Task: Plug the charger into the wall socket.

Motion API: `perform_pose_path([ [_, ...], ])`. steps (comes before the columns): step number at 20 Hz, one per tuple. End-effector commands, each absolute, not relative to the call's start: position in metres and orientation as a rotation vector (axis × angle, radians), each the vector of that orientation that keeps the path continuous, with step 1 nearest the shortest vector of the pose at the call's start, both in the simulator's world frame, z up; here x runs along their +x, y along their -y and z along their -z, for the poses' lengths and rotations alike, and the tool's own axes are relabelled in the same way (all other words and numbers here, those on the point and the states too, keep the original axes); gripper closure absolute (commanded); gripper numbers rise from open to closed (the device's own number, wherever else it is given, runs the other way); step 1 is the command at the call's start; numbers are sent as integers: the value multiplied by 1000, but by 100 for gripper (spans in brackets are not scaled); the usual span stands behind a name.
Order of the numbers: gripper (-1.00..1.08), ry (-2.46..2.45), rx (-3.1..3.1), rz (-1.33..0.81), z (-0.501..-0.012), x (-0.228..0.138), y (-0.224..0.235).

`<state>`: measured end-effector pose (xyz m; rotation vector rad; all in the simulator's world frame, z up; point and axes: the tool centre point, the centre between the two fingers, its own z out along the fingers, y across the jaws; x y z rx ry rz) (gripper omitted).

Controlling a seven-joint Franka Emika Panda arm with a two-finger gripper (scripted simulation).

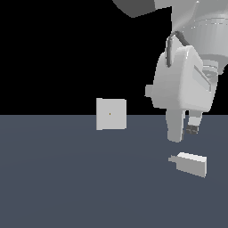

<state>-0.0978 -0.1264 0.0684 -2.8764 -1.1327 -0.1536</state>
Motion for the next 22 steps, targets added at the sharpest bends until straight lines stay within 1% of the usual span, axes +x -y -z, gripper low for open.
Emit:
perform_pose_path([
  [1, -92, 1168, -2862, 161, -66, -98, 131],
  [14, -92, 1211, -2843, 170, -60, -97, 138],
  [22, -92, 1214, -2842, 170, -29, -98, 138],
])
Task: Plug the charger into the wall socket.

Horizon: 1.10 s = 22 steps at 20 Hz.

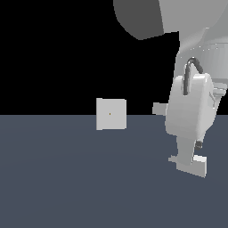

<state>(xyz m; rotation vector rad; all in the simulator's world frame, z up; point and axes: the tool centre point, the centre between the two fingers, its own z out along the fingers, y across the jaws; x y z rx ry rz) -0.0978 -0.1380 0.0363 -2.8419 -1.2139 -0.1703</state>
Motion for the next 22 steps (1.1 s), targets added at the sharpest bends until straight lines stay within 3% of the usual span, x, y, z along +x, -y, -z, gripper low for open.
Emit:
perform_pose_path([
  [1, -92, 1215, -2841, 170, -25, -98, 138],
  [8, -92, 1216, -2841, 170, -12, -97, 138],
  [9, 108, 1216, -2841, 170, -12, -97, 138],
  [22, 108, 1211, -2843, 171, -13, -97, 137],
])
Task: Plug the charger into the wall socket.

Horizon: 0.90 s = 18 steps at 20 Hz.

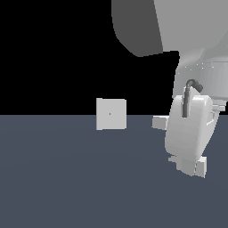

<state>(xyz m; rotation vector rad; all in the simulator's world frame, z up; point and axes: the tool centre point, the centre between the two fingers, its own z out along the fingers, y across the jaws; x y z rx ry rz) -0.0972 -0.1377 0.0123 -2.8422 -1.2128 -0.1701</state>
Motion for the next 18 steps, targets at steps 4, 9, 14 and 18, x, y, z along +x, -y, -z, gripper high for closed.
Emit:
perform_pose_path([
  [4, 108, 1185, -2855, 172, -16, -94, 131],
  [9, 108, 1123, -2882, 174, -23, -89, 119],
  [14, 108, 1032, -2919, 178, -34, -79, 101],
  [18, 108, 939, -2953, 181, -45, -68, 84],
])
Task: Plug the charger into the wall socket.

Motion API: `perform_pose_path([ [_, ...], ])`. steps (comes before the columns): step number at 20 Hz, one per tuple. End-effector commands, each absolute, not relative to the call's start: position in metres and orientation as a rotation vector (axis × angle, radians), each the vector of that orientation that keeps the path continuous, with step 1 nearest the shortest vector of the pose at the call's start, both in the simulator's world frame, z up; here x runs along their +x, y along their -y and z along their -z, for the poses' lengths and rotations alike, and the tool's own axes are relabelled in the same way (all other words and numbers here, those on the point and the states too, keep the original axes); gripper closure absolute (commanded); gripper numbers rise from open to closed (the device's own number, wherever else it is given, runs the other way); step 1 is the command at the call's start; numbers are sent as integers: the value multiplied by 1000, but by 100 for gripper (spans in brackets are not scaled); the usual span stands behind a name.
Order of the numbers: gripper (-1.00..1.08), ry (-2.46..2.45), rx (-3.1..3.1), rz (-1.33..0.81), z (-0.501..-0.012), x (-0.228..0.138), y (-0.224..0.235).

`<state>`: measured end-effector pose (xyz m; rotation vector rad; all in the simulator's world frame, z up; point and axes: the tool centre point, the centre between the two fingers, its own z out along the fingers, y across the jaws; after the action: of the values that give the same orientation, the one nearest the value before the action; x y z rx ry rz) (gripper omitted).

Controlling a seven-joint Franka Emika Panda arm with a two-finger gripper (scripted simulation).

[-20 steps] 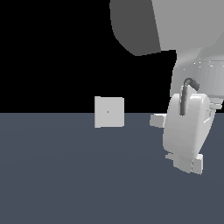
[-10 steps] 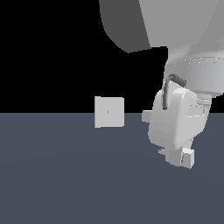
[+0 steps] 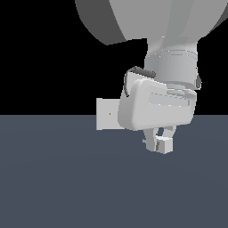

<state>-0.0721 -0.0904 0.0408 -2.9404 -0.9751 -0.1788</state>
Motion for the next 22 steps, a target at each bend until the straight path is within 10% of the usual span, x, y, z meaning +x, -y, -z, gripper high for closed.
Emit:
perform_pose_path([
  [1, 108, 915, -2962, 181, -48, -65, 79],
  [22, 108, 489, -3079, 186, -96, 0, 17],
])
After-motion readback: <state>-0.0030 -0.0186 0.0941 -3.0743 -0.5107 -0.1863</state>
